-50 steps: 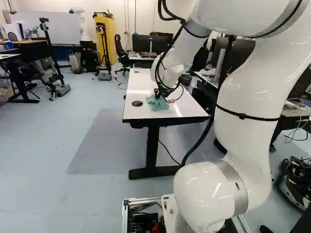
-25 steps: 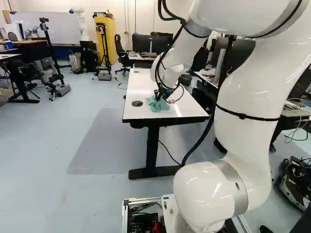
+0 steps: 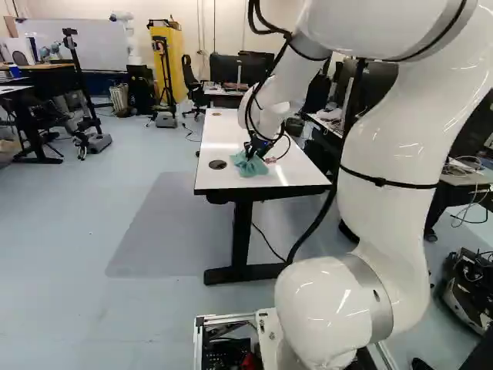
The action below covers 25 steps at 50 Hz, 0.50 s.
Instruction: Clean the table with the green towel
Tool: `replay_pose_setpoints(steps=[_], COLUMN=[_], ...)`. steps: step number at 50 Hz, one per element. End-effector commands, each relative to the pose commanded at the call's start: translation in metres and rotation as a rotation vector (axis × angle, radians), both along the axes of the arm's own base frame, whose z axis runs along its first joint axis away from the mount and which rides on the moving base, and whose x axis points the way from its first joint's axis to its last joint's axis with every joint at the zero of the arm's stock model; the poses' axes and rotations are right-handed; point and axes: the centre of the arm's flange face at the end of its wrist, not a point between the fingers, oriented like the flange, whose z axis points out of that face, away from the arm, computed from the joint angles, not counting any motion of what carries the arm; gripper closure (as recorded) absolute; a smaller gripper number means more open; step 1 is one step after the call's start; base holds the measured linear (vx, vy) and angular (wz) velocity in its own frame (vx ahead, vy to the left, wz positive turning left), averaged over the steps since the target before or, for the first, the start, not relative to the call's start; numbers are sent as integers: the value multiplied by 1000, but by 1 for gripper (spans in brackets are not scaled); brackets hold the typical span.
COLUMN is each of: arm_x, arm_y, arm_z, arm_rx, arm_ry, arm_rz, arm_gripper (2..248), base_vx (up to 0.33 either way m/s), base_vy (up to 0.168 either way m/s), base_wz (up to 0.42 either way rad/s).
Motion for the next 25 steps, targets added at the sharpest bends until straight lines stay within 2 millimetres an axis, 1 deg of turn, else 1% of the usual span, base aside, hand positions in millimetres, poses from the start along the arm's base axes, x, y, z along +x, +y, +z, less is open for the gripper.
replay_pose_setpoints(steps=[9, 25], arm_x=[11, 13], arm_y=[11, 38], arm_z=[0, -1], arm_rx=[0, 1], arm_ry=[-5, -8], arm_rz=[19, 68], arm_gripper=[203, 203], base_vx=[0, 0], base_vy=[0, 0], base_wz=[0, 0])
